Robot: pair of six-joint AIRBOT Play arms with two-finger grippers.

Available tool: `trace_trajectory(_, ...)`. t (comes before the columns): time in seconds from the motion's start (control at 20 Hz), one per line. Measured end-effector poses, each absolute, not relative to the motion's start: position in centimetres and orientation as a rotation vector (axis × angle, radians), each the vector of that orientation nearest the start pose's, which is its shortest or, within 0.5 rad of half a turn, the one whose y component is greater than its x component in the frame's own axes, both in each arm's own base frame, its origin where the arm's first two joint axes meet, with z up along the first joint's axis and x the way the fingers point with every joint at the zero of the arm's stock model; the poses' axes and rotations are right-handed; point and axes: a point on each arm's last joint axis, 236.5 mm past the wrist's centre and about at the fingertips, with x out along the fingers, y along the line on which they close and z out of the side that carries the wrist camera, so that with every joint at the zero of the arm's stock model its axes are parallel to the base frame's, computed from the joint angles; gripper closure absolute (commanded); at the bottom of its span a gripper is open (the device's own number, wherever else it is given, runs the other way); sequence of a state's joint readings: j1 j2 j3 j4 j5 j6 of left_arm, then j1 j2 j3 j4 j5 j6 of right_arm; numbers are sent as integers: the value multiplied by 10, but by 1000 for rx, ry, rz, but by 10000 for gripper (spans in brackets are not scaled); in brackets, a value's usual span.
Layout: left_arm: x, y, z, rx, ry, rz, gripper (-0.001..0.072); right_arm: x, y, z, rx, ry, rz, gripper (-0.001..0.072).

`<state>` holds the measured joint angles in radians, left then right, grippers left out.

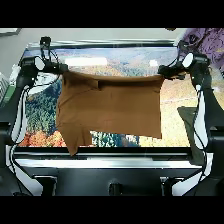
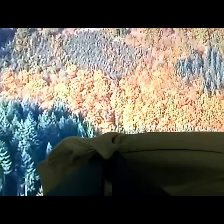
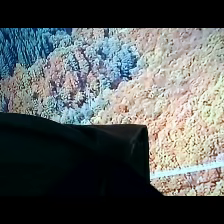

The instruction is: Fold the clothes and pants, and hang the long-sleeved shirts on hangers.

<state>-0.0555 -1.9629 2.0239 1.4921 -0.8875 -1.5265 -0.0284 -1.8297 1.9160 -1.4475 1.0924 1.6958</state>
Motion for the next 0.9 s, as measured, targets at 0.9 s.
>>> trace_trajectory(0.9,515,-31,-66,24,1458,-144,693,471,37,-58,248,1618,-18,683)
